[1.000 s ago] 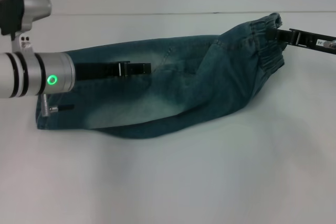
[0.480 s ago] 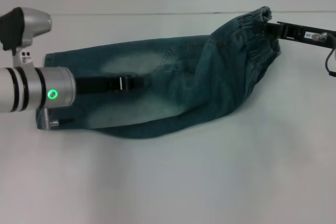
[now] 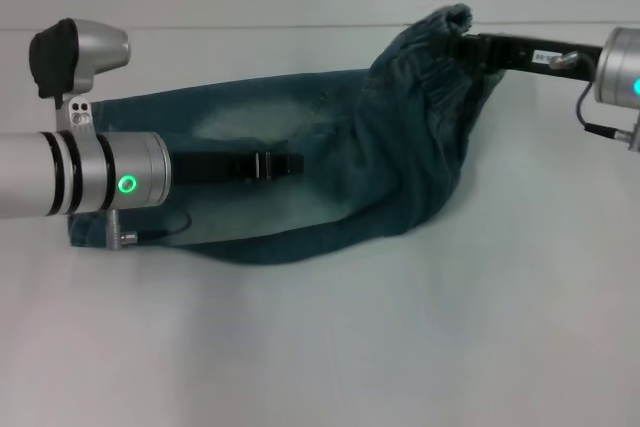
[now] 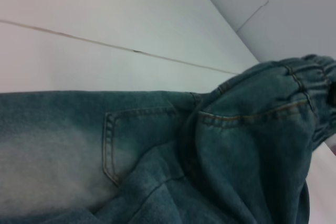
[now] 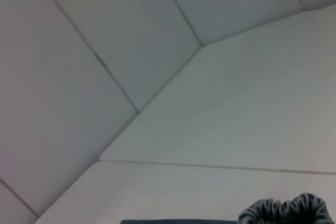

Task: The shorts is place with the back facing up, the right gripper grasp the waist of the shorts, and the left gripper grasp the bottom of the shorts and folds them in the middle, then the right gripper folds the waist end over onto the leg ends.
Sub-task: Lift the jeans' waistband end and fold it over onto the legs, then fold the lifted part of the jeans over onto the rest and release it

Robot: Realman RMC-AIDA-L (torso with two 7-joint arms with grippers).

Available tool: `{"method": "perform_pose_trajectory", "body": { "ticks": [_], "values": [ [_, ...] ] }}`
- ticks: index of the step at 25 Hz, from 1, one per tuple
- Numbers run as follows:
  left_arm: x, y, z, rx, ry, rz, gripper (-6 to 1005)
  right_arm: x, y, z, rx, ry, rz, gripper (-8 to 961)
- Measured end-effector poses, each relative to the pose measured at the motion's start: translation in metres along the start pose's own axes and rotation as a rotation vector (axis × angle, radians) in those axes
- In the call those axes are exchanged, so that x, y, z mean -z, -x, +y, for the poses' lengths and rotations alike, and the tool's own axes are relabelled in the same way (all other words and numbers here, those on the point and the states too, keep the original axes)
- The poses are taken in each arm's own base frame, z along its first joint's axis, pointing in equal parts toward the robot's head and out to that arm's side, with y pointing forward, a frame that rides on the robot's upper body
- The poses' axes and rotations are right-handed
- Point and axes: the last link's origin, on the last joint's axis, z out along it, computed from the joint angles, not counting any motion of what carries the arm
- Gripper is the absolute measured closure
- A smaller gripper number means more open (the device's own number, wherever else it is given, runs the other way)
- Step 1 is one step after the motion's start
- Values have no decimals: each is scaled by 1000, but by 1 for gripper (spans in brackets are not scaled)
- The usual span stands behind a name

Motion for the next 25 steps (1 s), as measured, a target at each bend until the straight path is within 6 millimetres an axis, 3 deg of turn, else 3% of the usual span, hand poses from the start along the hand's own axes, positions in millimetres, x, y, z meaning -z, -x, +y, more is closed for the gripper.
{"method": "perform_pose_trajectory", "body": {
  "ticks": [12, 25],
  "values": [
    [-4, 6, 3, -18, 23, -23, 948, -29, 22, 29, 98, 86, 43, 859],
    [13, 7, -12, -19, -30, 16, 948, -60, 35, 63, 221, 168, 129, 859]
  ]
}}
